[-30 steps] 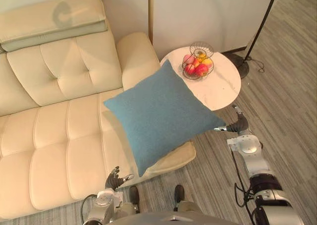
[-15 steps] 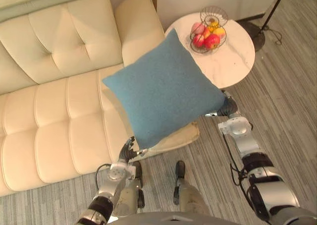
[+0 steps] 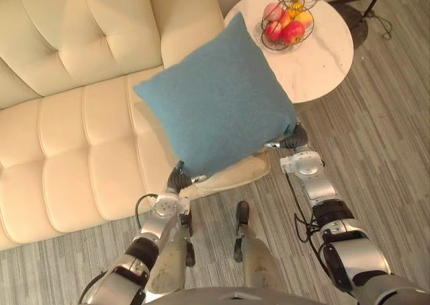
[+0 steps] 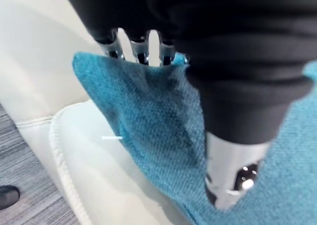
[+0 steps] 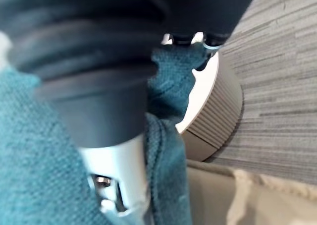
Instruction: Pick up cushions and gather them together orderly.
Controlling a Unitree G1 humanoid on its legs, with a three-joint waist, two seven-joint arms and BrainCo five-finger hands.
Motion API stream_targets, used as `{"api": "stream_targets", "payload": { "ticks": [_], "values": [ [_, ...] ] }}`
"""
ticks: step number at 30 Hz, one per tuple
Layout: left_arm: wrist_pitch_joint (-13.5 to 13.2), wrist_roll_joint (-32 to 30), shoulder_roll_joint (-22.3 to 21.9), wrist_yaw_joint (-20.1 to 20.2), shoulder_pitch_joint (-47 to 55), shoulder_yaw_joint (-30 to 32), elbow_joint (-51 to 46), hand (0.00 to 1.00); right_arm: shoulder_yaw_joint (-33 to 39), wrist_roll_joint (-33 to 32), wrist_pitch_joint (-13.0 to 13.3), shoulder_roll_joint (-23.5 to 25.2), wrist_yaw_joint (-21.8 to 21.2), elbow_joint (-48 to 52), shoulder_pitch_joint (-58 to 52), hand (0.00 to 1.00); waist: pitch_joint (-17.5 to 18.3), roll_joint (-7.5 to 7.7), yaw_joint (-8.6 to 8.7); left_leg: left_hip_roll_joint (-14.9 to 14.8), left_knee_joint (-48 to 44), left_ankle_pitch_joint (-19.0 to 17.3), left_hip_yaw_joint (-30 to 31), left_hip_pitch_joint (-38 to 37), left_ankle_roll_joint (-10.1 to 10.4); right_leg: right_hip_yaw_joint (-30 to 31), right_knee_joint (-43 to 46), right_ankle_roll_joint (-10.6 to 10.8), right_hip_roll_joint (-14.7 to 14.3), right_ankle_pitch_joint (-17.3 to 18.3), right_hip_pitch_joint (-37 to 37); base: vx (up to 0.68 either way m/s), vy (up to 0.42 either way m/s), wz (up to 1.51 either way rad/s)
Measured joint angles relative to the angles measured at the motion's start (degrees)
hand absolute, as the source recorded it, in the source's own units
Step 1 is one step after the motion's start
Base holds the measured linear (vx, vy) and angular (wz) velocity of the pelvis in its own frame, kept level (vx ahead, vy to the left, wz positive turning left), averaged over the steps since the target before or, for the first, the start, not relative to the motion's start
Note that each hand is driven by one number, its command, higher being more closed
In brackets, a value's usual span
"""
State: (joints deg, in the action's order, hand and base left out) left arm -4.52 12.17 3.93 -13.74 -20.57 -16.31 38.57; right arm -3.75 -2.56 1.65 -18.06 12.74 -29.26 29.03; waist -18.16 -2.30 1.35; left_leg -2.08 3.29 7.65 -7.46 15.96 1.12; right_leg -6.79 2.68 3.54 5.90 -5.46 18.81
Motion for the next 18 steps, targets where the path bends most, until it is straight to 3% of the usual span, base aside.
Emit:
{"api": "stream_targets", "payload": {
  "ticks": [4, 10, 18],
  "values": [
    [0.23, -0.02, 2.86, -1.68, -2.77, 1.34, 0.60, 1.00, -0.14, -6.43, 2.57, 2.54, 0.03, 3.82, -2.58, 1.00, -0.01, 0.02, -0.11, -0.80, 1.11, 0.81, -0.50, 0.40, 0.49, 0.41, -0.12, -0.34, -0.81, -0.34, 1.15, 0.01, -0.032, -0.09],
    [0.22, -0.02, 4.33, -2.29, -3.05, 1.73, -1.60, 1.00, -0.65, -9.98, 4.59, 5.46, -2.26, 9.87, -8.10, 1.00, 0.02, 0.04, -0.25, -1.62, 1.21, 0.60, -0.94, -0.82, 1.22, 0.50, -1.77, -0.72, -1.68, -0.73, -0.62, 0.05, -0.022, -0.04],
    [0.15, -2.81, 5.69, -2.30, 6.61, 2.62, -15.45, 1.00, -2.52, -11.87, 5.44, 6.90, -5.97, 18.88, -19.76, 1.00, 2.11, 0.39, -0.59, -2.68, 1.24, -0.91, -1.16, -4.87, 2.69, 0.37, -5.24, -0.83, -2.57, -0.80, -6.26, 0.06, -0.010, -0.02]
  ]
}}
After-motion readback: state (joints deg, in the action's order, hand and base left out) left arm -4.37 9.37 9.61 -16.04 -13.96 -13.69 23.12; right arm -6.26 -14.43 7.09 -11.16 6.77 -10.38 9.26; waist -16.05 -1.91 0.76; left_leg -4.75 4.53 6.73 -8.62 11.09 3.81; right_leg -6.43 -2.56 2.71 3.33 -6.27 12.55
